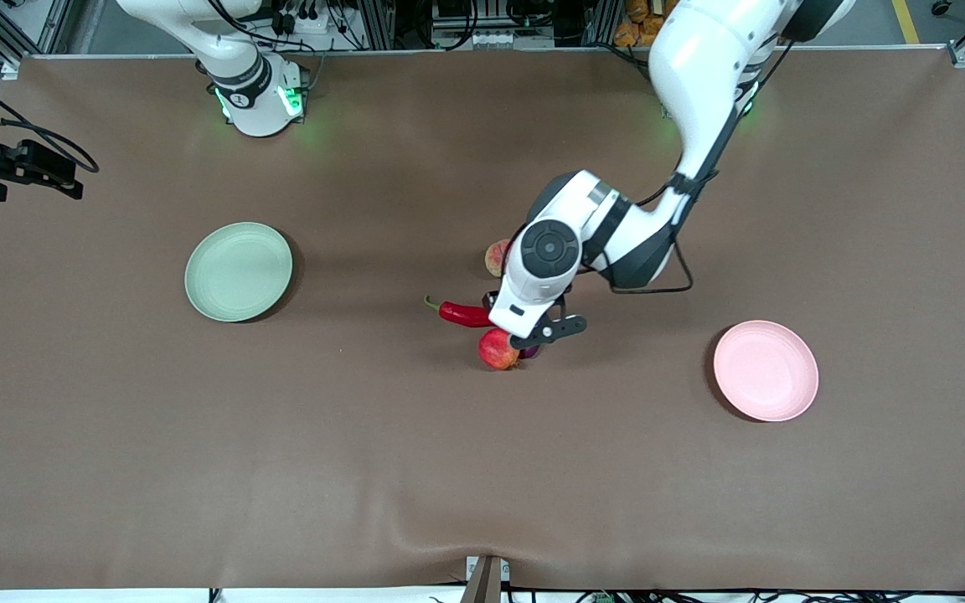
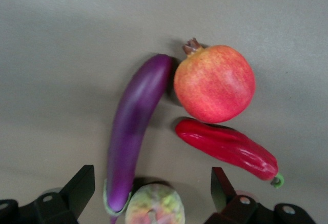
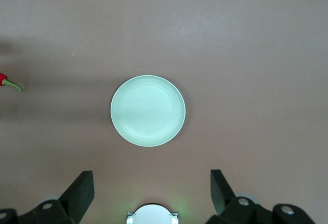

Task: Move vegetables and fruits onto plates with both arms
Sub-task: 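Reach the left gripper over the purple eggplant, then lower the left gripper and close it on the eggplant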

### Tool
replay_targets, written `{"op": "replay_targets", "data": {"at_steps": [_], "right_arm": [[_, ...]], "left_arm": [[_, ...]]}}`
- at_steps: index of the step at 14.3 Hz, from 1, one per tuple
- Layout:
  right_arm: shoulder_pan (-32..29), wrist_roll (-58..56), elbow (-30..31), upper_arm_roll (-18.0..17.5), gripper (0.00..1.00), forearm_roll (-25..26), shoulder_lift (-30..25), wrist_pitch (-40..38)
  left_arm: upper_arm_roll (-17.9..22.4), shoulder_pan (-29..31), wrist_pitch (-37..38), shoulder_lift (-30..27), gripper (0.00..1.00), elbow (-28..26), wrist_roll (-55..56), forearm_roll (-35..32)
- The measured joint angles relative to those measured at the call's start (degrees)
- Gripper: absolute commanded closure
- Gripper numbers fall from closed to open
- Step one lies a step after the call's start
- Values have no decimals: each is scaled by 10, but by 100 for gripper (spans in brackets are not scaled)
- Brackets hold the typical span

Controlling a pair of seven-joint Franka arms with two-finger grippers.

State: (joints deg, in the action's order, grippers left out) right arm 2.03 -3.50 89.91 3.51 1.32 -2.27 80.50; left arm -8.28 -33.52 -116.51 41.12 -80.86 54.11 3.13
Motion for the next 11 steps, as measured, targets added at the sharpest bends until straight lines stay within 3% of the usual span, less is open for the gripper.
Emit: {"op": "replay_targets", "data": {"at_steps": [11], "right_arm": [[0,0,2,0,0,0,1,0]], "left_arm": [[5,7,-44,45,0,-30,-27,-20]]}}
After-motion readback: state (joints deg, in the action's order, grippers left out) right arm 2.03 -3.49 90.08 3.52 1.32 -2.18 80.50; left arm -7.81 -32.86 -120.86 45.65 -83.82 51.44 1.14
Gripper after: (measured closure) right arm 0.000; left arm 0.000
